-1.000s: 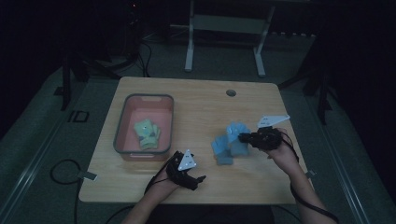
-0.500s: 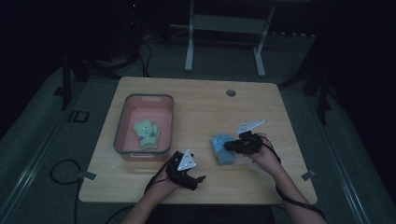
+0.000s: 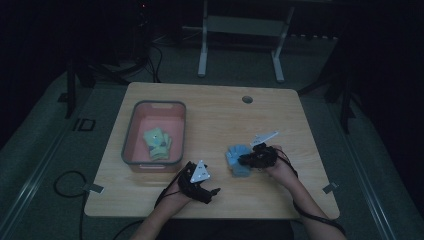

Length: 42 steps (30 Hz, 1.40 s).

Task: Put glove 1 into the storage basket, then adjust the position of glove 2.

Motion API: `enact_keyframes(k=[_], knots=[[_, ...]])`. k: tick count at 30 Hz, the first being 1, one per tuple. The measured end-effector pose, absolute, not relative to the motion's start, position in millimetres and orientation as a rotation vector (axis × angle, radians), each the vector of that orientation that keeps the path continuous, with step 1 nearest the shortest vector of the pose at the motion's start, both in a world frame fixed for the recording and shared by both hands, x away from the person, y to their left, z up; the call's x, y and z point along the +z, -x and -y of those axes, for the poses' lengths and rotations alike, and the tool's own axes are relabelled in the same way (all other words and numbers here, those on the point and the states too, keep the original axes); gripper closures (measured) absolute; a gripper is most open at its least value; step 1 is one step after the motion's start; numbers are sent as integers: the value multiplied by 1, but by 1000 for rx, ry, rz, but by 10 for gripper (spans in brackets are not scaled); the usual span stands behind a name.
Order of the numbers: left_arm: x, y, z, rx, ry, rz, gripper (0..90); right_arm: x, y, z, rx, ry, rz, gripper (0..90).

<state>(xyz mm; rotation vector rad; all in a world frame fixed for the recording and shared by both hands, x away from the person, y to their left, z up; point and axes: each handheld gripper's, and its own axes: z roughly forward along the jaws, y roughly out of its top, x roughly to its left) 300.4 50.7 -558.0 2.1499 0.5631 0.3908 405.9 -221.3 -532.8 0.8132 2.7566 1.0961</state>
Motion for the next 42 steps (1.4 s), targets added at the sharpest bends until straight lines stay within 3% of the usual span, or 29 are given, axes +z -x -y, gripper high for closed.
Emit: enact_keyframes(k=[4, 9, 13, 25, 33, 36, 42], knots=[[-557, -299, -50, 380, -2149, -541, 81, -523, -402, 224, 1093, -795, -2728, 642], [-553, -295, -46, 390, -2145, -505, 88, -509, -394, 233, 1133, -788, -2689, 582], [-549, -292, -39, 326, -2114, -470, 89, -505, -390, 241, 1142, -793, -2661, 519], [-544, -296, -25, 282, -2172, -477, 88, -505, -386, 267, 1148, -863, -2605, 458], [-543, -302, -24, 276, -2163, -463, 88, -507, -384, 279, 1200, -964, -2586, 282], [-543, -304, -21, 290, -2170, -454, 93, -509, -385, 283, 1221, -1004, -2606, 172], [-542, -307, -16, 296, -2170, -435, 116, -508, -384, 284, 1238, -987, -2617, 135]])
